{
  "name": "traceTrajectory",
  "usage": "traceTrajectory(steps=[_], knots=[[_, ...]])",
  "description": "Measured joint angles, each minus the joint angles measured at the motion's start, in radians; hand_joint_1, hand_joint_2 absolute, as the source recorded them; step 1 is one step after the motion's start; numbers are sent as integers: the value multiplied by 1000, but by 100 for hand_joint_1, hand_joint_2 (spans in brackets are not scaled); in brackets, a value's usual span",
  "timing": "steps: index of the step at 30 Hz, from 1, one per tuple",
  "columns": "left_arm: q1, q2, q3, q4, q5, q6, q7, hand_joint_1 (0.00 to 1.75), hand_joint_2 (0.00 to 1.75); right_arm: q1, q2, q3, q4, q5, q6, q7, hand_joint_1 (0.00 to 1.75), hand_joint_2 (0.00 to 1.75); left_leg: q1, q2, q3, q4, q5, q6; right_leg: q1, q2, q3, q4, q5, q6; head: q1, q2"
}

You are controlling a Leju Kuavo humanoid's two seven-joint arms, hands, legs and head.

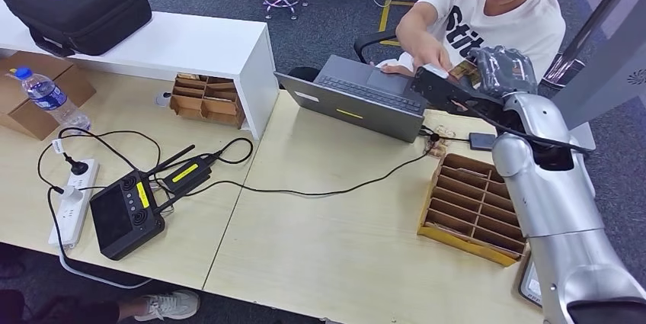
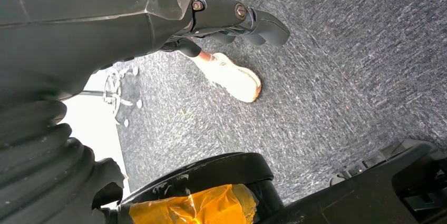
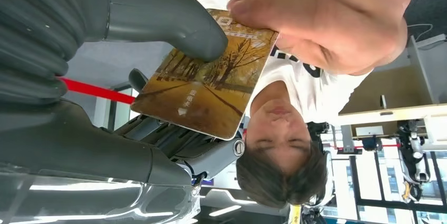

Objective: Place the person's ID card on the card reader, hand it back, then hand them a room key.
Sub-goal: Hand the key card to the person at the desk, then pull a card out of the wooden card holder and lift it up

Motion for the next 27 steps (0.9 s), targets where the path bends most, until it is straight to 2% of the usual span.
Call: traceTrajectory(steps=[1, 2, 5, 6, 27], knots=[[0, 0, 0, 0, -1, 0, 0, 0, 175, 0, 0, 0, 0, 2, -1, 0, 137, 175, 0, 0, 0, 0, 0, 0, 0, 0, 0, 0, 0, 0, 0, 0], [0, 0, 0, 0, -2, 0, 0, 0, 175, 0, 0, -1, 0, 4, -2, 0, 117, 175, 0, 0, 0, 0, 0, 0, 0, 0, 0, 0, 0, 0, 0, 0], [0, 0, 0, 0, -4, -1, 0, 0, 175, 0, 0, -3, 0, 10, -3, -1, 15, 175, 0, 0, -1, 0, 0, 0, 0, 0, -1, 0, 0, 0, 0, 0], [0, 0, 0, -1, -5, -1, 0, 0, 175, 0, 0, -4, 0, 11, -4, -2, 0, 175, 0, 0, -1, 0, 0, 0, 0, 0, -1, 0, 0, 0, 0, 0], [0, 0, 0, -1, 3, 0, 0, 0, 175, 71, -31, -21, -67, 6, -40, -45, 0, 175, 0, 0, -1, 0, 0, 0, 0, 0, -1, 0, 0, 0, 0, 0]])
